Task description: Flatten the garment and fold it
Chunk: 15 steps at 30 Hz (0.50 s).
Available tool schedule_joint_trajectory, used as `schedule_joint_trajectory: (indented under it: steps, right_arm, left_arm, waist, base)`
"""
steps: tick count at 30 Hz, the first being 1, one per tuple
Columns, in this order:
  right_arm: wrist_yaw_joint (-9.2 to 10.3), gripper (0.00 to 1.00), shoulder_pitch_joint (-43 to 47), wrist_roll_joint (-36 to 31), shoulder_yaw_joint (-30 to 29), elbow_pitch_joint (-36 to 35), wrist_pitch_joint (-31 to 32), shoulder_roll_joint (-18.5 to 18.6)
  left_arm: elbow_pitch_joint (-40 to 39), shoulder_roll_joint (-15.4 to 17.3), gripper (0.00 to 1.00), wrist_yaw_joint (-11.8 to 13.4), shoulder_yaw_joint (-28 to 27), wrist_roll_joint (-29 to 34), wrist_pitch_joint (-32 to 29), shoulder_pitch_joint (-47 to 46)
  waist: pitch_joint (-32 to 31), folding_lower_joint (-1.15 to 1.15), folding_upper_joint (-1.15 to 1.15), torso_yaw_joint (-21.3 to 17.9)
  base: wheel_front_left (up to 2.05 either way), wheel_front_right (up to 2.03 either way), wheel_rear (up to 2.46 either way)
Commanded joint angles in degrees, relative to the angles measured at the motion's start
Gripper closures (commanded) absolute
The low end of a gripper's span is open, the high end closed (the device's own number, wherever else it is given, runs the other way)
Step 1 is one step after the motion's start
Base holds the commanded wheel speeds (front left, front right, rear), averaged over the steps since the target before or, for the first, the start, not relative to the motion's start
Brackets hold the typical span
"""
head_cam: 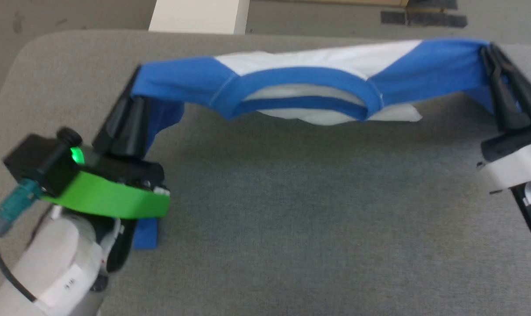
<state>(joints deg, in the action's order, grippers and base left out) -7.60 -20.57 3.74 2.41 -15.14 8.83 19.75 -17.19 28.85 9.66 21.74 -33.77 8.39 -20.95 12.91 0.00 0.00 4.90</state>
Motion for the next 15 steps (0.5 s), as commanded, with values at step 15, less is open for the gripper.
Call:
schedule_joint_trajectory:
  steps: [15]
  right_arm:
    - [0.11,1.00,-15.8,-0.3,2.6,-5.8,4.5,3.1]
  left_arm:
    - [-5.1,3.4,1.00,0.3,-2.0,0.4,-12.2,-18.9]
  waist:
    - [-10.2,0.00,0.00,-3.8]
  base:
    - [0.00,0.00,0.00]
